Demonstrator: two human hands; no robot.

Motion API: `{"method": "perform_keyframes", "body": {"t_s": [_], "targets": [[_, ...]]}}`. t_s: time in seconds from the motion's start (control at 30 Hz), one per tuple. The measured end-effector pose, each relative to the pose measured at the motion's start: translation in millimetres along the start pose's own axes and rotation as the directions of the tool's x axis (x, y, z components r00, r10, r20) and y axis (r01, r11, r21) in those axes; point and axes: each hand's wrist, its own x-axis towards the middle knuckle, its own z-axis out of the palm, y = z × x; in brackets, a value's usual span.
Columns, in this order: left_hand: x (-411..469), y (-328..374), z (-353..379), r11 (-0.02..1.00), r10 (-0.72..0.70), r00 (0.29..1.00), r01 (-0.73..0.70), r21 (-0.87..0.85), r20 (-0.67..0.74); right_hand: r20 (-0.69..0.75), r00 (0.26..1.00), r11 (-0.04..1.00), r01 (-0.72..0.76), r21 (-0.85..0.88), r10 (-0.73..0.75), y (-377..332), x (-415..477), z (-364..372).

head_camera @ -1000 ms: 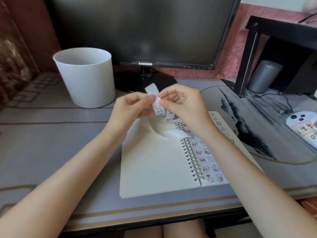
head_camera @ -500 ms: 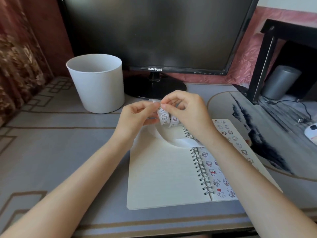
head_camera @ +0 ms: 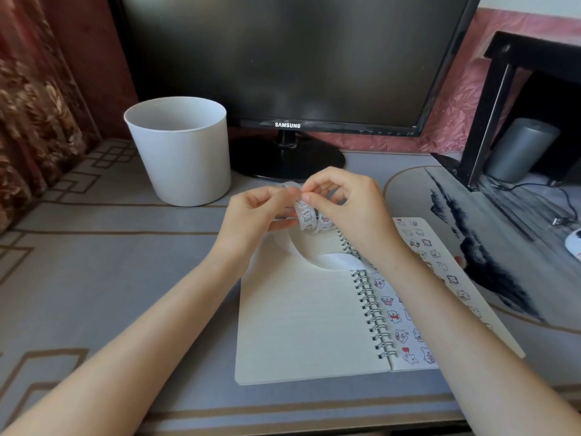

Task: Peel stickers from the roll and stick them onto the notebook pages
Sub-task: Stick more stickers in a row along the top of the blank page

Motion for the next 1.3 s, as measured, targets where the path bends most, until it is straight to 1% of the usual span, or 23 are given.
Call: {"method": "perform_keyframes", "body": {"t_s": [0.33, 0.67, 0.83, 0.97, 1.03, 1.17, 1.3], "targets": [[-2, 0, 1, 1.000, -0.011, 0.999, 0.012, 0.016, -0.052, 0.014, 0.999, 0.997, 0.045, -0.055, -0.044, 0, -2, 1], [-3, -2, 4, 0.999, -0.028, 0.996, 0.029, 0.013, -0.080, -0.028, 0.992, 0.981, 0.121, -0.153, -0.127, 12, -1, 6], [-4, -2, 5, 0.999, -0.004, 0.997, 0.007, 0.042, -0.079, -0.037, 0.993, 0.980, 0.104, -0.168, -0.112, 13, -1, 6], [-4, -3, 5, 0.991, 0.057, 0.994, -0.046, 0.122, -0.089, -0.008, 0.996, 0.978, 0.088, -0.187, -0.091, 12, -2, 4], [-3, -3, 4, 0.989, 0.073, 0.994, -0.061, 0.131, -0.086, 0.008, 0.997, 0.980, 0.075, -0.184, -0.075, 11, -3, 4], [-3, -3, 4, 0.990, 0.069, 0.995, -0.058, 0.125, -0.078, 0.037, 0.997, 0.978, 0.075, -0.195, -0.069, 10, -3, 5], [0, -3, 1, 0.991, 0.059, 0.996, -0.050, 0.122, -0.069, 0.043, 0.993, 0.973, 0.116, -0.201, -0.109, 9, -3, 6]]}}
